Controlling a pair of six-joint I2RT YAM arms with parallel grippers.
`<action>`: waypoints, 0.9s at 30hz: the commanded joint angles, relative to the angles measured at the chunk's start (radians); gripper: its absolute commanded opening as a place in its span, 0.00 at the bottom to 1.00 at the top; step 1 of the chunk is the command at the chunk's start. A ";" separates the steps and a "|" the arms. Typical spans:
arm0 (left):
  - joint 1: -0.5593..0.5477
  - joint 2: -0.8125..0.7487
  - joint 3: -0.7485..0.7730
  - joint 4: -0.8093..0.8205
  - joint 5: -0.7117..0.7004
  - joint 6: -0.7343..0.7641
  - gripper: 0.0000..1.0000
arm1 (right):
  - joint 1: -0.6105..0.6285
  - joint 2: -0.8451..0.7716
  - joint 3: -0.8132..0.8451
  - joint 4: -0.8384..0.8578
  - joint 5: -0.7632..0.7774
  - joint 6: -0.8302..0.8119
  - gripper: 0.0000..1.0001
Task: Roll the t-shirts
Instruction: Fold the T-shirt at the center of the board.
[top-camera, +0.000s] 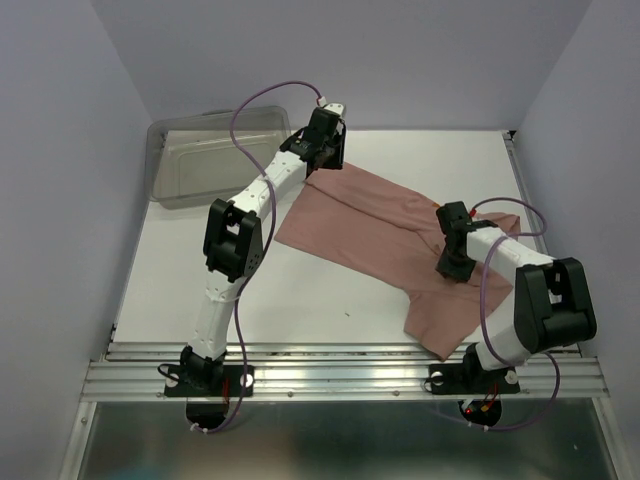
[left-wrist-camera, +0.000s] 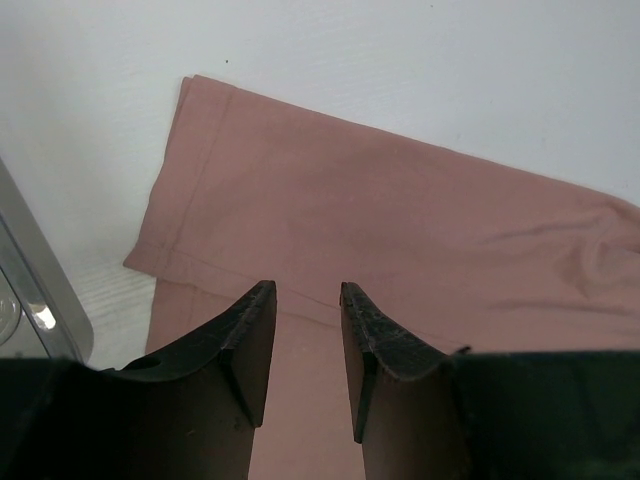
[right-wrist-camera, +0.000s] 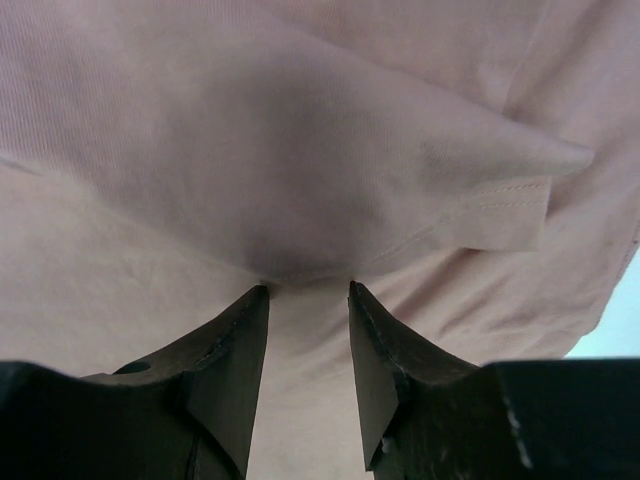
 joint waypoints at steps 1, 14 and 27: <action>-0.008 -0.063 -0.008 0.012 -0.019 -0.004 0.43 | 0.006 0.016 0.036 0.040 0.089 -0.012 0.42; -0.012 -0.054 0.004 0.007 -0.020 -0.001 0.43 | 0.006 -0.007 0.049 0.038 0.083 -0.023 0.02; -0.014 -0.046 0.012 -0.001 -0.031 0.003 0.43 | 0.006 -0.139 0.139 -0.141 -0.038 -0.106 0.01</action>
